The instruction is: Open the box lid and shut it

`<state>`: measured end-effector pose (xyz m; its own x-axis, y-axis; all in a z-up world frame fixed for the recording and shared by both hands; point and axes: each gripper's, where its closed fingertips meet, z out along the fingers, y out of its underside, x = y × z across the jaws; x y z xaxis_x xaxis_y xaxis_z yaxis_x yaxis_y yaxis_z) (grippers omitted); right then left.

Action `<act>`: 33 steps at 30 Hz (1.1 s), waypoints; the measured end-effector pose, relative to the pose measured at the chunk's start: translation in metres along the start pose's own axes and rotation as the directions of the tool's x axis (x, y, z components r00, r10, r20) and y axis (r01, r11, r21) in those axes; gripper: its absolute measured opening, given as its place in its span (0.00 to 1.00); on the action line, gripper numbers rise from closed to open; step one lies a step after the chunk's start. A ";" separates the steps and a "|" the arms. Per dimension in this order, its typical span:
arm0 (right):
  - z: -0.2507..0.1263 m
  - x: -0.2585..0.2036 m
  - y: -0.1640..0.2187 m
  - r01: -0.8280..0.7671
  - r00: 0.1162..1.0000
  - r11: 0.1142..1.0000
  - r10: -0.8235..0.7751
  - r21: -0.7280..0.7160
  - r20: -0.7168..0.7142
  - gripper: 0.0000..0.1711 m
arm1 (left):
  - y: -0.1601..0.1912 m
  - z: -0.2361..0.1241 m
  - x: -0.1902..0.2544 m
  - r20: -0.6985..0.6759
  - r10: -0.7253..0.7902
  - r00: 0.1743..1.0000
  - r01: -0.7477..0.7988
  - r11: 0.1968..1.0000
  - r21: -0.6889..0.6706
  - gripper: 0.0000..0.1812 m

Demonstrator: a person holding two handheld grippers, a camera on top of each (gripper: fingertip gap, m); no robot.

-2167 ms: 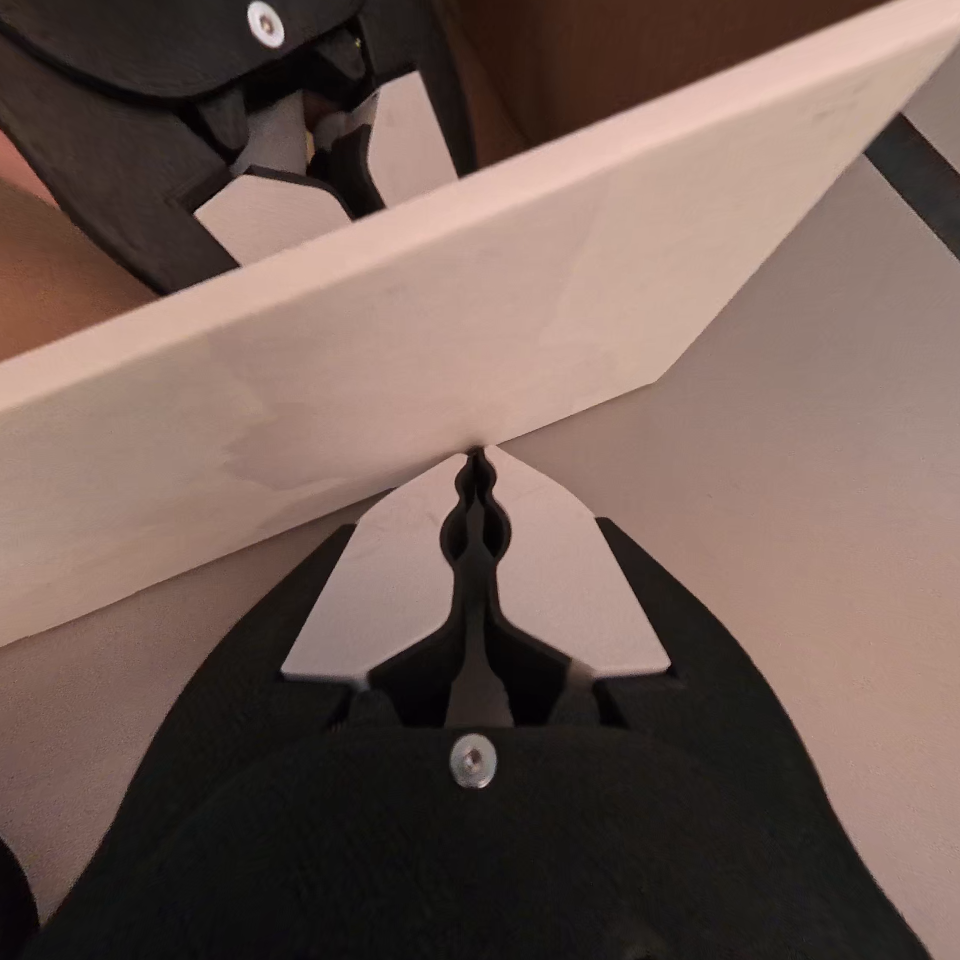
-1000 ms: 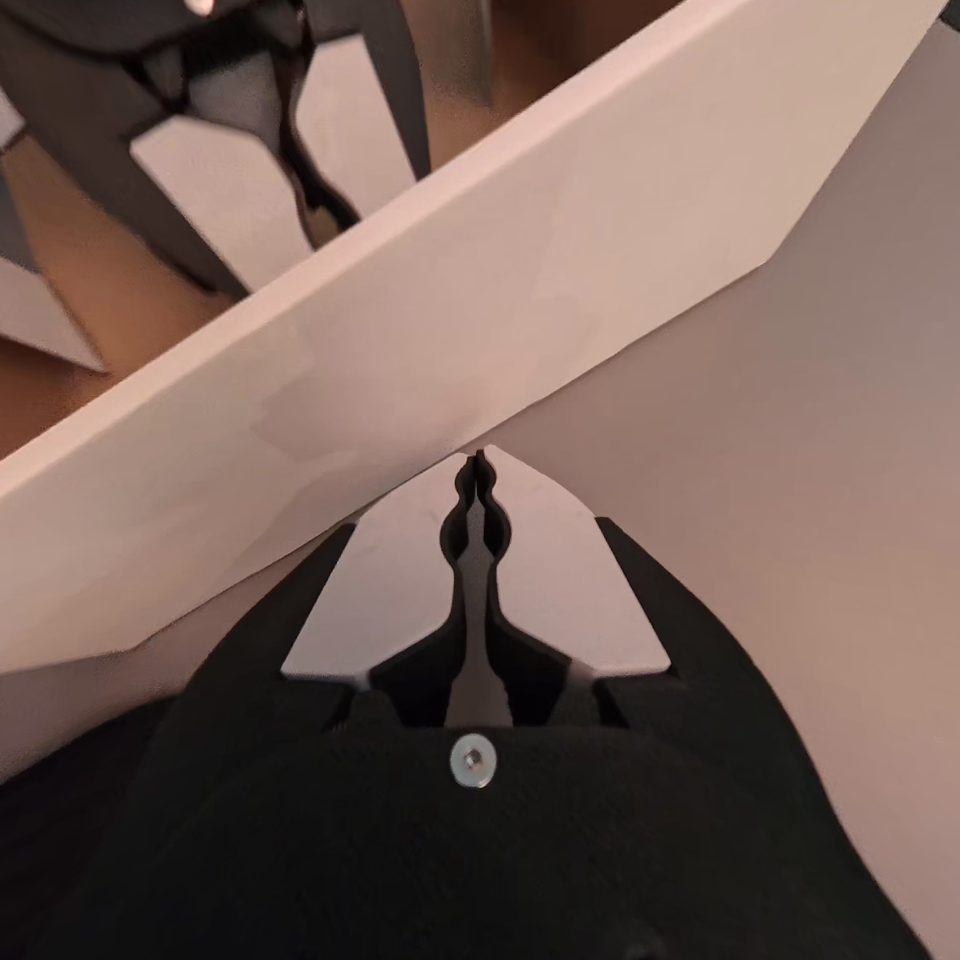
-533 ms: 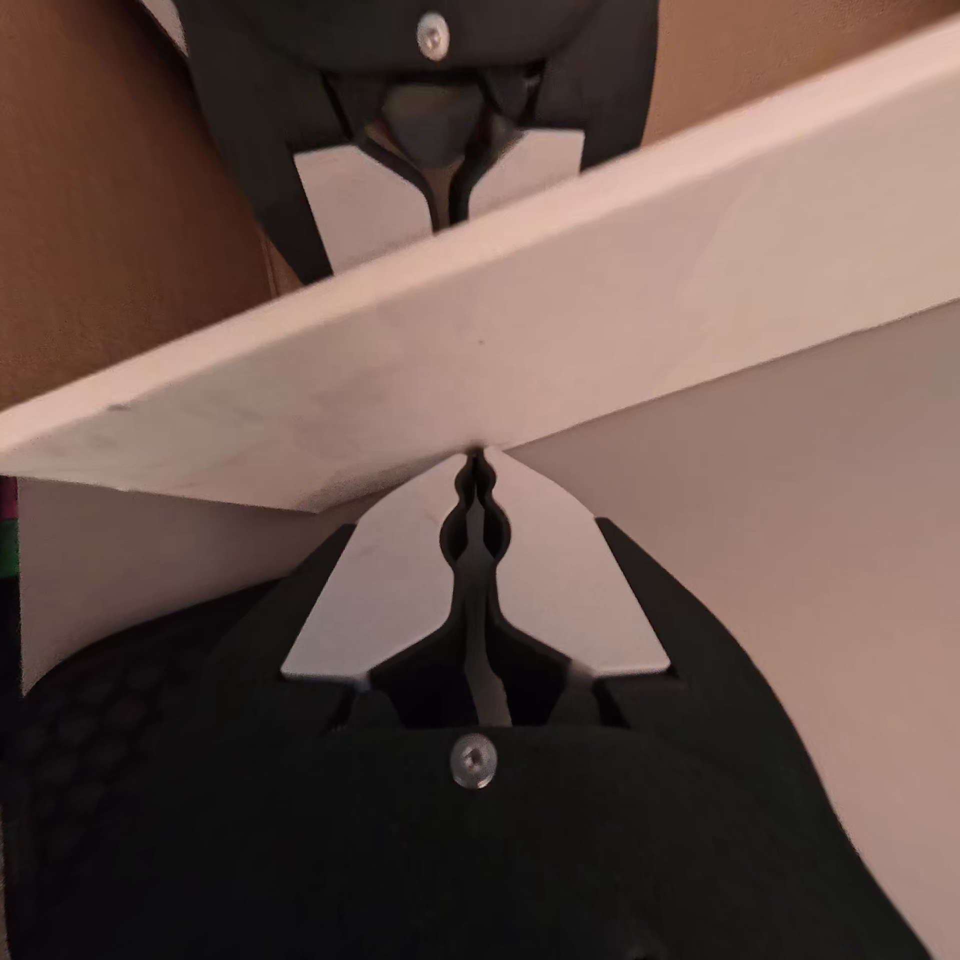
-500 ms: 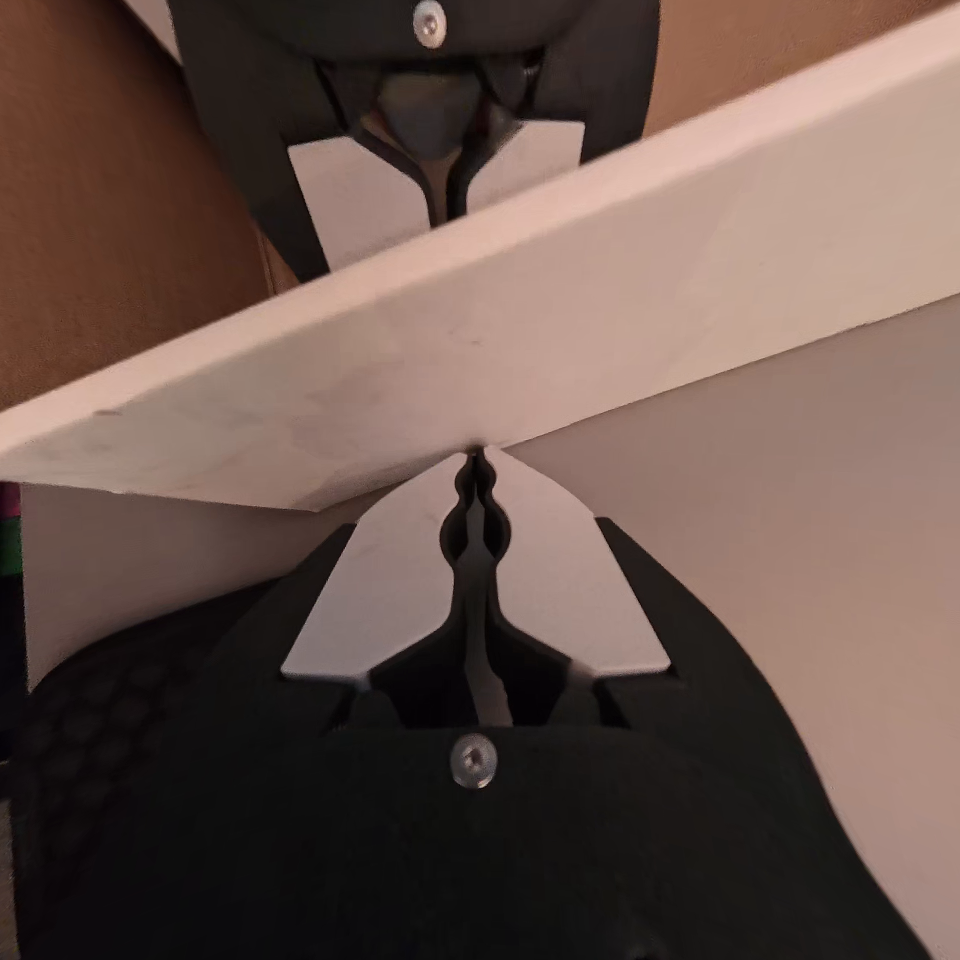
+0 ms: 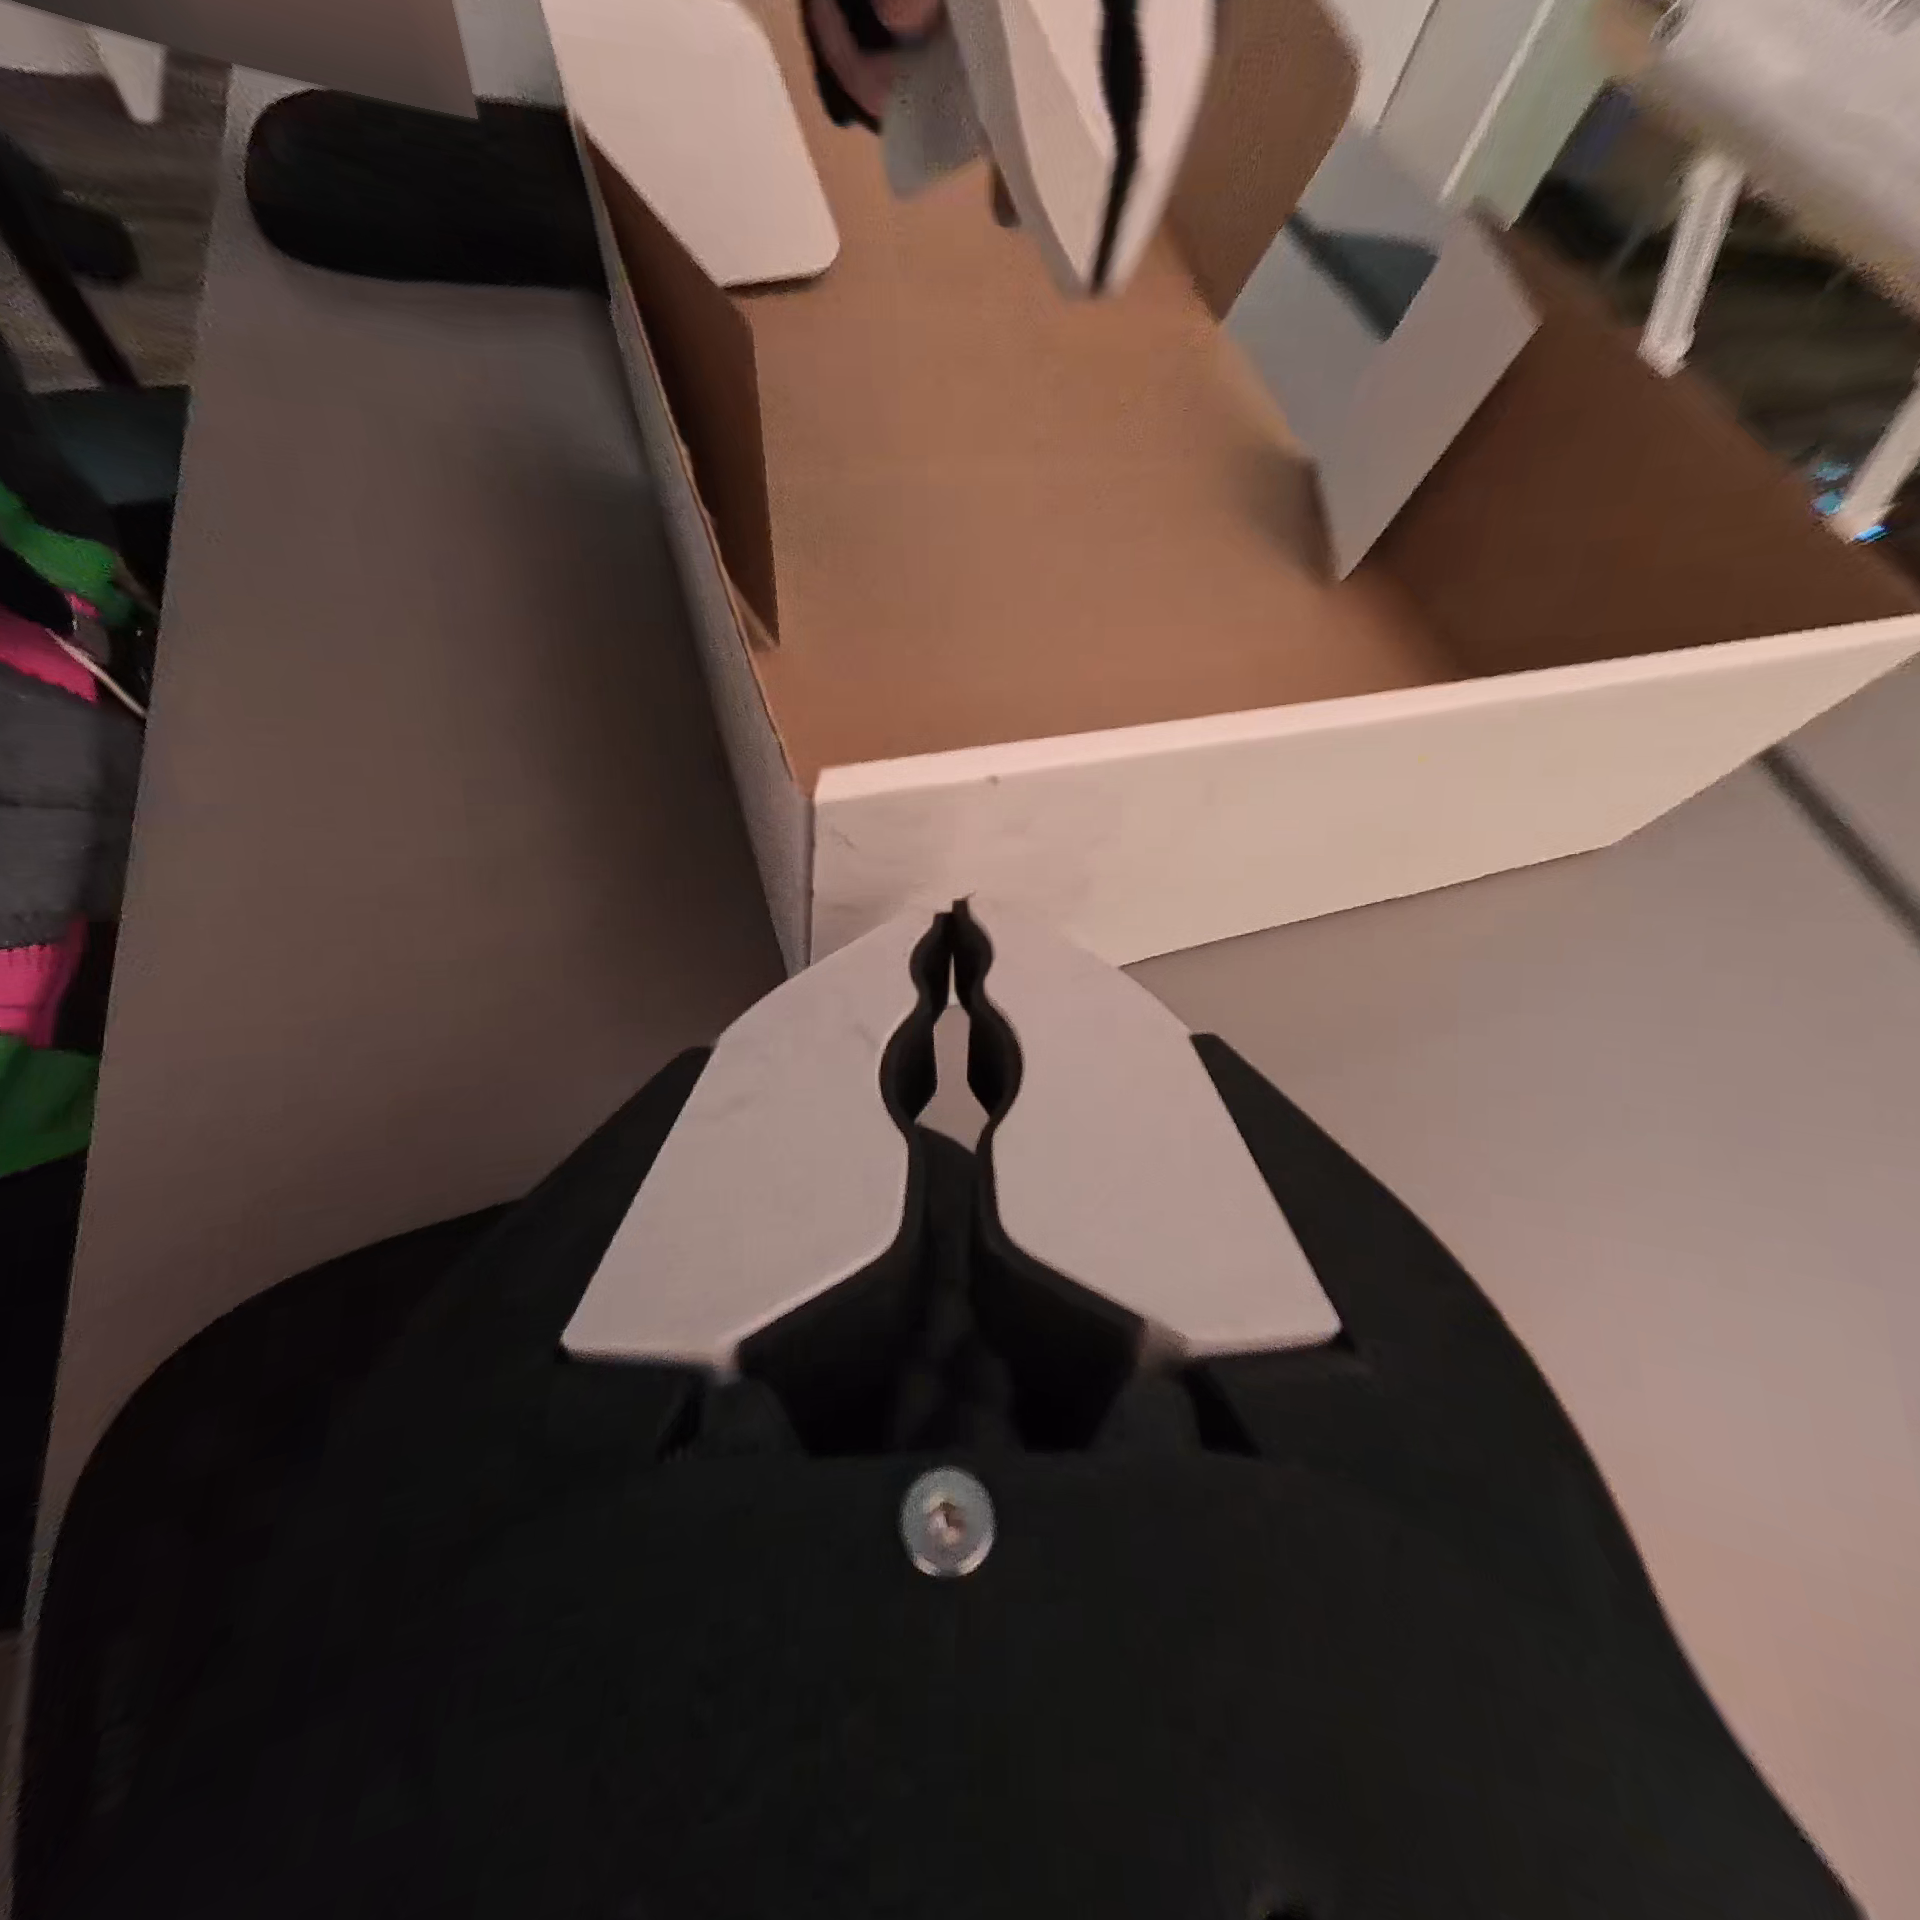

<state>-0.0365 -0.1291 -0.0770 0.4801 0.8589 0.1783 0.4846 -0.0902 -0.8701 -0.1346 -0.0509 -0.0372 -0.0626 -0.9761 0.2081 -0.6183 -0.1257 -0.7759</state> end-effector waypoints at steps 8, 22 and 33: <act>-0.014 0.018 -0.052 0.060 0.997 0.997 -0.057 0.054 -0.056 0.00 | 0.050 -0.156 0.028 0.230 -0.316 0.920 0.184 0.869 0.459 0.20; 0.065 0.086 -0.049 -0.278 0.961 0.961 0.278 -0.007 -0.010 0.28 | 0.060 -0.124 0.047 0.204 -0.342 0.917 0.241 0.884 0.400 0.36; 0.051 -0.014 -0.113 0.281 0.956 0.948 -0.290 -0.148 -0.046 0.28 | 0.035 -0.036 0.028 -0.121 -0.152 0.981 0.120 0.964 -0.238 0.37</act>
<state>-0.1359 -0.1054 -0.0046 0.3517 0.8241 0.4439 0.7025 0.0811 -0.7071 -0.1857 -0.0765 -0.0372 -0.0624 -0.9171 0.3937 -0.7901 -0.1957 -0.5809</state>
